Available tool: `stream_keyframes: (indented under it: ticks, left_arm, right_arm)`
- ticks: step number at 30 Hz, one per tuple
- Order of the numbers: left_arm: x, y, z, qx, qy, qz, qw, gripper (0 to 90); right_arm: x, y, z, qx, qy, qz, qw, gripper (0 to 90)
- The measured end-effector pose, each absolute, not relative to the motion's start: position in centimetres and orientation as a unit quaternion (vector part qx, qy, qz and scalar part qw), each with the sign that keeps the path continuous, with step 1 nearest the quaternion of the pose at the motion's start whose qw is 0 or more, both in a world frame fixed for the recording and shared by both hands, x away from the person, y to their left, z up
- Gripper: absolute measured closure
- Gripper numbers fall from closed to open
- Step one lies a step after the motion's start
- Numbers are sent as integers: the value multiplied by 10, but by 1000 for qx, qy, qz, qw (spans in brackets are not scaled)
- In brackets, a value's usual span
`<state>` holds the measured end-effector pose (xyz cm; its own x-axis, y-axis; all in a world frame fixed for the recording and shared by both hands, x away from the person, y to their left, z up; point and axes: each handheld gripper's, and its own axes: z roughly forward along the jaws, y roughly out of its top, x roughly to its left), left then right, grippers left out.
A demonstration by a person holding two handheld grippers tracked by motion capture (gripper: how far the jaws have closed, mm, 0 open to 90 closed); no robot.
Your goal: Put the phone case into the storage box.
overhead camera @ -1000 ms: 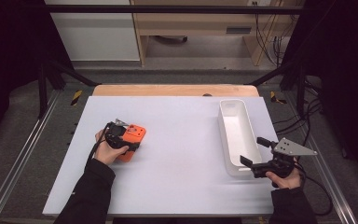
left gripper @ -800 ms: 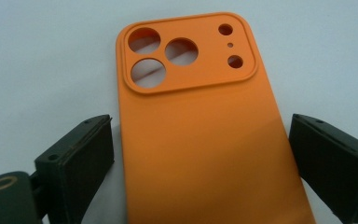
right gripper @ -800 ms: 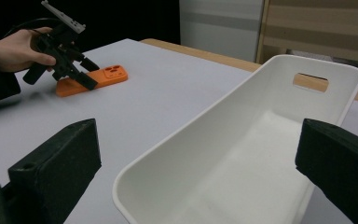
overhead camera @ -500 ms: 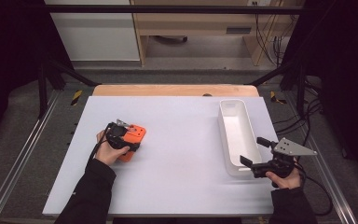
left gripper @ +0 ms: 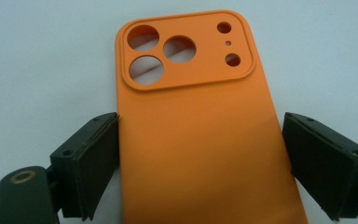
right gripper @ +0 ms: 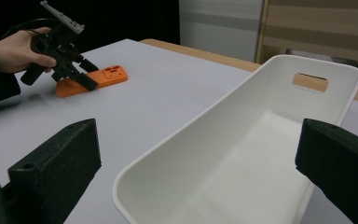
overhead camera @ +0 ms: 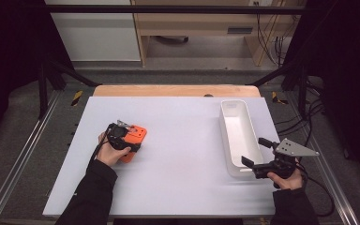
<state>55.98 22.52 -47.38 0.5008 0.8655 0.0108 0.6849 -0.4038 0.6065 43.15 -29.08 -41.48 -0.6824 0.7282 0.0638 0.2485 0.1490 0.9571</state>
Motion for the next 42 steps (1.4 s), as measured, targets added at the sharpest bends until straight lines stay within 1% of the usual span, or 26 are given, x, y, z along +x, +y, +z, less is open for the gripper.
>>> stream_keyframes:
  ticks: [18, 31, 42]
  left_arm:
    - [560, 227, -471, 819, 477, 173, 269, 133]
    - [552, 224, -449, 816, 459, 180, 301, 136]
    - [538, 213, -430, 821, 420, 186, 338, 135]
  right_arm:
    - [431, -291, -415, 336, 727, 560, 215, 5]
    - [431, -291, -414, 335, 726, 561, 214, 5]
    - [431, -291, -414, 333, 727, 561, 216, 5]
